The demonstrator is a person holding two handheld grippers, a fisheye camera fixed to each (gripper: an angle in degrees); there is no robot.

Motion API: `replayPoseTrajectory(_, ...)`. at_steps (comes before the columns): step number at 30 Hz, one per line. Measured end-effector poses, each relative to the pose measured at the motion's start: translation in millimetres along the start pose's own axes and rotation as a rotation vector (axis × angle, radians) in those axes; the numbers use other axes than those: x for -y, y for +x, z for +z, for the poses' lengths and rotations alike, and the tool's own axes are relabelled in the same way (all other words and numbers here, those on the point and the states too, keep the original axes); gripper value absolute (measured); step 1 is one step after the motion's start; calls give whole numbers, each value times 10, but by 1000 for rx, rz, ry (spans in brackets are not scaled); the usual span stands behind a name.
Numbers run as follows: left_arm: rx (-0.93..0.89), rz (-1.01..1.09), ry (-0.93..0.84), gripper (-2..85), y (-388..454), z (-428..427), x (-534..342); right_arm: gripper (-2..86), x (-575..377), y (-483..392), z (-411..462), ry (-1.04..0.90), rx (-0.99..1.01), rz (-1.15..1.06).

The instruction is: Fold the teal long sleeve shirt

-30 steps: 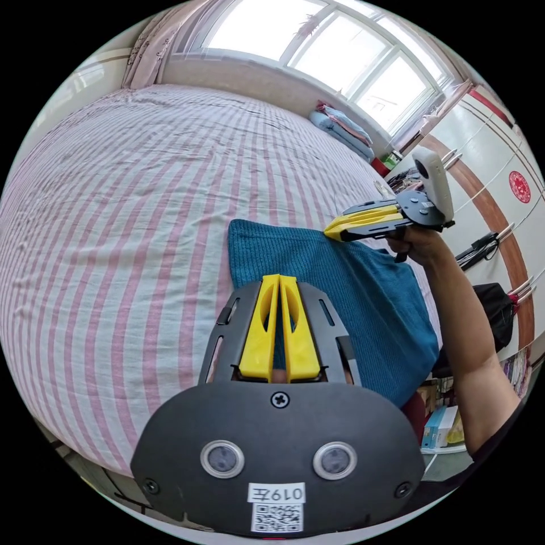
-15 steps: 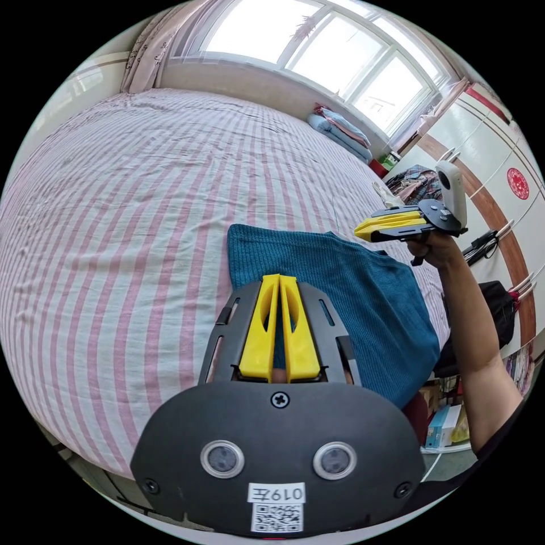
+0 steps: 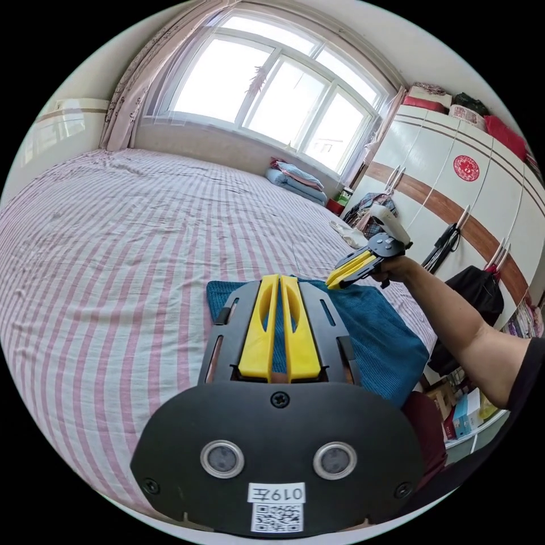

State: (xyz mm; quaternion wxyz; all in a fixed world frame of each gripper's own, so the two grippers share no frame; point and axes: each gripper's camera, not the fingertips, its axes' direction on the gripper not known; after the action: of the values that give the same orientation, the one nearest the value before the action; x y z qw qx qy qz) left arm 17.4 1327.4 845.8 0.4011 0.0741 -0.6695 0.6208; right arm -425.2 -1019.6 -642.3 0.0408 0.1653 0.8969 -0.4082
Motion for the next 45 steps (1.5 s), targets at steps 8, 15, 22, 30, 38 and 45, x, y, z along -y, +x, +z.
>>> replayPoseTrajectory(8,-9,24,41,14,96,-113,-34,49,-143,104,21,27,23,14)
replayPoseTrajectory(15,5,36,34,12,157,-142,-41,-6,-233,115,42,18,11,2)
replayPoseTrajectory(22,31,40,-3,11,201,-118,-23,-9,-338,184,-69,94,-72,67)
replayPoseTrajectory(30,80,1,-141,12,174,54,2,13,-420,111,152,25,-81,68)
replayPoseTrajectory(38,85,-2,-142,13,172,40,15,28,-721,172,-35,87,-34,116)
replayPoseTrajectory(45,87,-9,-126,12,153,-5,12,21,-1147,46,-223,113,-89,163)
